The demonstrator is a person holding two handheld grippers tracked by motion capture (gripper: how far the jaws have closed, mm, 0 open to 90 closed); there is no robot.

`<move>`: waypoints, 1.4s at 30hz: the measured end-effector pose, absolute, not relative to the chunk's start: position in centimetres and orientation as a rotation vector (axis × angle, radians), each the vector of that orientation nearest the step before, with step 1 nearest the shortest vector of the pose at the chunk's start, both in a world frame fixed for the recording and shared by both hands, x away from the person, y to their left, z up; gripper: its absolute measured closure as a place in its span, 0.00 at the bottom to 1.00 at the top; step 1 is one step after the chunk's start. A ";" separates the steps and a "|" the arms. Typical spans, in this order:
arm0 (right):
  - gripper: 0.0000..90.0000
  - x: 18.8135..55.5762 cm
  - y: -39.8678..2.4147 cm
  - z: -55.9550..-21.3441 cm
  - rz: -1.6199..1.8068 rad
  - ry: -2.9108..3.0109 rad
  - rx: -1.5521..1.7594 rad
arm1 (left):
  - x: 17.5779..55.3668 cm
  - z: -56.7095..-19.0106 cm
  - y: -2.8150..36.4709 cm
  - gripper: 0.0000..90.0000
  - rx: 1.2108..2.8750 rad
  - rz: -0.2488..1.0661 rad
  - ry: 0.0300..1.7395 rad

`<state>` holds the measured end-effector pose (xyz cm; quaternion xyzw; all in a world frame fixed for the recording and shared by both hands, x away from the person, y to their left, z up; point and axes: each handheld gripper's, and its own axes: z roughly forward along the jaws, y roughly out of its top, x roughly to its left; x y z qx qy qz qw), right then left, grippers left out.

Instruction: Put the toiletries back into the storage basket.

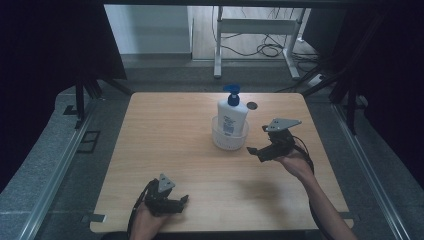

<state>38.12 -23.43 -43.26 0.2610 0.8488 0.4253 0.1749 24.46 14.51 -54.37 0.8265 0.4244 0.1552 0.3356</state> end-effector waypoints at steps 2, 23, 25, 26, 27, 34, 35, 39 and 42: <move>0.00 37.9 -23.5 -43.4 1.196 2.406 0.741 | 24.5 -54.4 14.5 0.13 2.156 0.405 1.107; 0.00 34.5 -24.5 -44.8 1.163 2.406 0.738 | 24.4 -54.4 14.5 0.13 2.154 0.404 1.110; 0.00 34.0 -24.7 -45.2 1.156 2.407 0.741 | 24.4 -54.4 14.5 0.13 2.155 0.405 1.110; 0.00 33.9 -24.8 -45.3 1.152 2.407 0.739 | 24.4 -54.4 14.5 0.13 2.154 0.404 1.111; 0.00 33.7 -24.9 -45.5 1.143 2.407 0.740 | 24.4 -54.4 14.5 0.13 2.154 0.404 1.111; 0.00 32.7 -25.4 -47.0 1.144 2.408 0.752 | 24.4 -54.4 14.5 0.13 2.150 0.404 1.114; 0.00 32.6 -25.5 -47.2 1.143 2.409 0.755 | 24.4 -54.4 14.5 0.13 2.151 0.404 1.114; 0.00 32.0 -25.8 -48.0 1.140 2.407 0.765 | 24.4 -54.4 14.5 0.13 2.150 0.404 1.114; 0.00 31.6 -26.0 -48.6 1.141 2.406 0.773 | 24.4 -54.4 14.5 0.13 2.150 0.404 1.114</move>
